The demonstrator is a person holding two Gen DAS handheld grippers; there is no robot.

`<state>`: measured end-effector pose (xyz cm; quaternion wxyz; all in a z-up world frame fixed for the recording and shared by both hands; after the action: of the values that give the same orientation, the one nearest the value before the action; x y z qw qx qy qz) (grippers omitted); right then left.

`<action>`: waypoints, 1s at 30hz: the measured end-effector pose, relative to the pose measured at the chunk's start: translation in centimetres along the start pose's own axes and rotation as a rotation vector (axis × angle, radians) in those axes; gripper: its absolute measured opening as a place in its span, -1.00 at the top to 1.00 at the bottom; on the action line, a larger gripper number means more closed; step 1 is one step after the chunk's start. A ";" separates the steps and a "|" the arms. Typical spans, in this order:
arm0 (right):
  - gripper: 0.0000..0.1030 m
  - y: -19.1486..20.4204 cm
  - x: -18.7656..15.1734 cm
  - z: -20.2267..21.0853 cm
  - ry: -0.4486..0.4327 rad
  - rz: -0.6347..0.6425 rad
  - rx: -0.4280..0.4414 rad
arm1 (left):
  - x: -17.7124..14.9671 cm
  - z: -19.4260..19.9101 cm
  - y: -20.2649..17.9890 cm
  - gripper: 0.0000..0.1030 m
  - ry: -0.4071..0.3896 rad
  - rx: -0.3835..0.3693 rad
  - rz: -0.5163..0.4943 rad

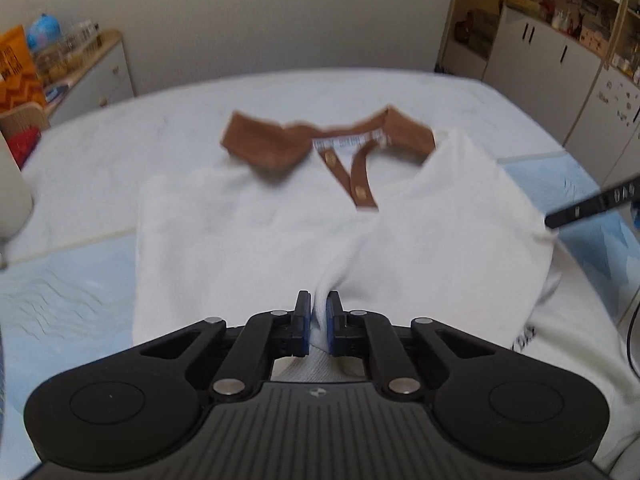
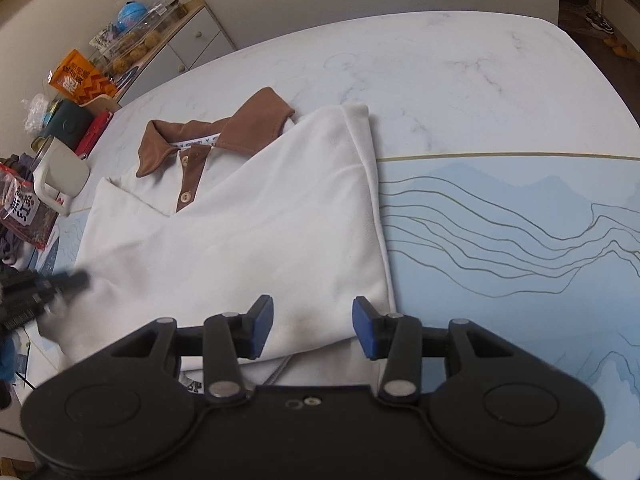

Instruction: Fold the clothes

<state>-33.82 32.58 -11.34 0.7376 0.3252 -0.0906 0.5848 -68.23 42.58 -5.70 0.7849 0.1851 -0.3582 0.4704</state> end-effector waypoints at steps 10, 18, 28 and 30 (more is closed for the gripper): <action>-1.00 1.1 1.3 -0.6 -0.011 0.058 0.003 | 3.1 -3.9 4.5 0.87 0.030 0.068 -0.052; -1.00 -0.6 2.5 0.4 -0.043 0.064 -0.060 | 1.1 -4.2 7.4 -0.13 0.076 0.134 0.040; -1.00 2.6 1.6 -2.6 0.026 0.202 -0.048 | 0.8 -1.9 4.8 0.58 0.051 -0.053 0.085; -1.00 2.1 1.1 -3.2 0.047 0.212 -0.068 | -1.2 -3.0 4.4 0.58 0.105 -0.035 0.067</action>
<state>-36.26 35.56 -12.46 0.6841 0.2748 -0.1272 0.6635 -71.21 45.88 -8.83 0.7896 0.1344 -0.3304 0.4992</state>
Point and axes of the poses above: each gripper's, at about its wrist camera, not at the fingertips, and z roughly against the way its jaws point, y to its left, x to its top, the point moved 5 cm from there along -z, roughly the way its jaws point, and after that the axes turned 7 degrees about -y, right-handed, at the moved point
